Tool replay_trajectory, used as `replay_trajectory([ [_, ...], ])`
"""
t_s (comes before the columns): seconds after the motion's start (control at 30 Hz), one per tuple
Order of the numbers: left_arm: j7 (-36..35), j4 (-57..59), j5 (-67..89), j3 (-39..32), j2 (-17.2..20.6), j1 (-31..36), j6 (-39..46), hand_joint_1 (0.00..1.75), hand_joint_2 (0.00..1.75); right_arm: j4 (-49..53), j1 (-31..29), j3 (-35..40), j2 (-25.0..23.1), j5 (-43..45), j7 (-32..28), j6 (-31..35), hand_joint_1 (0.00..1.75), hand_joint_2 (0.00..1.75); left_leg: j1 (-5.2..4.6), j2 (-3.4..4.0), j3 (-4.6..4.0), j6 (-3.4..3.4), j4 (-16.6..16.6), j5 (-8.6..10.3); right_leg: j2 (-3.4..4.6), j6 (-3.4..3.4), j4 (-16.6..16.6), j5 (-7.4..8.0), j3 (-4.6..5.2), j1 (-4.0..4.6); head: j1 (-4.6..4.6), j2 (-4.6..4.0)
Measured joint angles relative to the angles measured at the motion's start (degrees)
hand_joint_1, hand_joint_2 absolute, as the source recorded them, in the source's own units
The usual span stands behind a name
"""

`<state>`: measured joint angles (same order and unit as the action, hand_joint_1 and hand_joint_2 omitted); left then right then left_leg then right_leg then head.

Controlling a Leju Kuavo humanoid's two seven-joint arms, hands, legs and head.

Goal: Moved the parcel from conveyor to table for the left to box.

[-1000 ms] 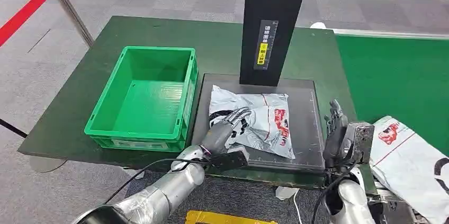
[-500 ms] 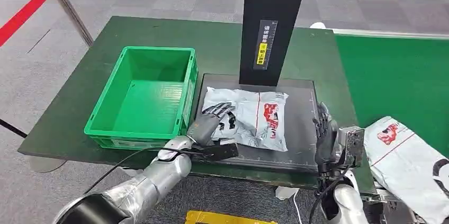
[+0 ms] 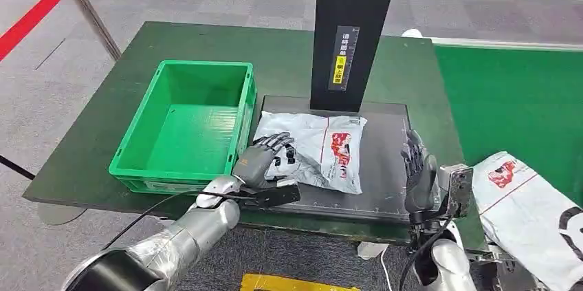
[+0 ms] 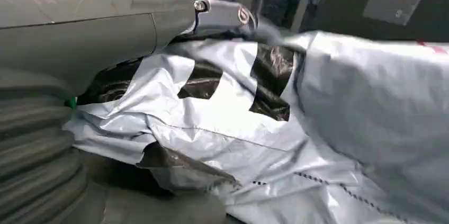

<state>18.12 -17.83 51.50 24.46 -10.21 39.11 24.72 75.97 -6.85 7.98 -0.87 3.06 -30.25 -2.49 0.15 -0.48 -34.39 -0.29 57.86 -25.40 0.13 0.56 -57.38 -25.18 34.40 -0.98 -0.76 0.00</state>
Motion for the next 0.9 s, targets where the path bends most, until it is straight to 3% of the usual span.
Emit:
replay_trajectory([
  [0.63,2.9,-0.1,0.3,0.0,-2.3,-1.2,6.6,1.75,1.75,-0.6,0.2,0.0,0.0,-1.0,0.7,3.6,0.0,0.0,-0.01,-0.01,-0.01,0.03,0.0,-0.02,0.0,0.01,0.0,-0.01,0.0,-0.01,0.0,0.0],
  [0.9,-0.1,-0.9,10.5,1.5,-3.3,-1.2,12.8,1.75,1.75,-1.5,0.3,0.0,0.0,-1.1,1.0,4.0,0.0,0.0,-0.01,-0.04,-0.02,0.03,0.0,-0.02,-0.02,0.01,0.0,-0.01,0.01,-0.01,0.0,0.0],
])
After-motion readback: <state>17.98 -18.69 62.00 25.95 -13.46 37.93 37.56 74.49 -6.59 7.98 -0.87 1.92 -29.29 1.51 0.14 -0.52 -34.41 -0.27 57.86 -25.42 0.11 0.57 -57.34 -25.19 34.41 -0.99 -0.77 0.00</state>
